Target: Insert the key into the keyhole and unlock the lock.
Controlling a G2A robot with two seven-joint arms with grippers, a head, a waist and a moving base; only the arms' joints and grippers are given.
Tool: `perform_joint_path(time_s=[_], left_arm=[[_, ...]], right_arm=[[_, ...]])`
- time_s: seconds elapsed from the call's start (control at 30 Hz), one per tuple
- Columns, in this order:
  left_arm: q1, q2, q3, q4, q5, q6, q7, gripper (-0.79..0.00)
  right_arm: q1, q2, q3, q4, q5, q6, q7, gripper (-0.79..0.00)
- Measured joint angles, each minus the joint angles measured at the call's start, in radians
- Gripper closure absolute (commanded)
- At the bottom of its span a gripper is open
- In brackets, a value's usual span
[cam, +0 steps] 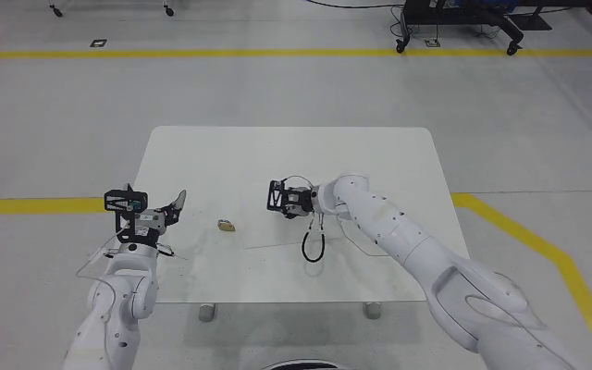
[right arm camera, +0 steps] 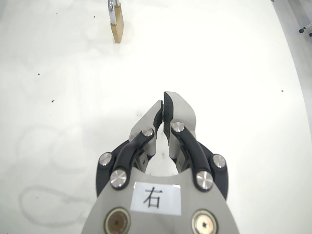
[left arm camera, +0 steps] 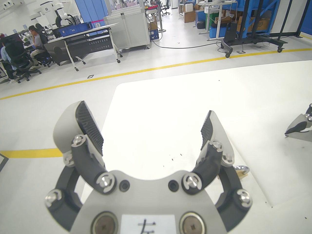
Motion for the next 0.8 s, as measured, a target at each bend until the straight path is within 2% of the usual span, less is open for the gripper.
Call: perform_joint_path(time_s=[0.23,0.47,0.53,0.8], left_arm=[[0.000,0.000,0.000,0.000,0.000,0.000,0.000,-0.785],[0.000,0.000,0.000,0.000,0.000,0.000,0.000,-0.785],[0.000,0.000,0.000,0.000,0.000,0.000,0.000,-0.785],[0.000,0.000,0.000,0.000,0.000,0.000,0.000,-0.785]], right_arm=[[-0.107,0.075,0.132,-0.156,0.011,-0.008,-0.110,0.000],[-0.289,0.166,0.352,-0.340,0.080,-0.098,-0.225,0.000],[-0.310,0.174,0.382,-0.359,0.079,-0.106,-0.226,0.000],[-0.304,0.173,0.374,-0.354,0.078,-0.104,-0.225,0.000]])
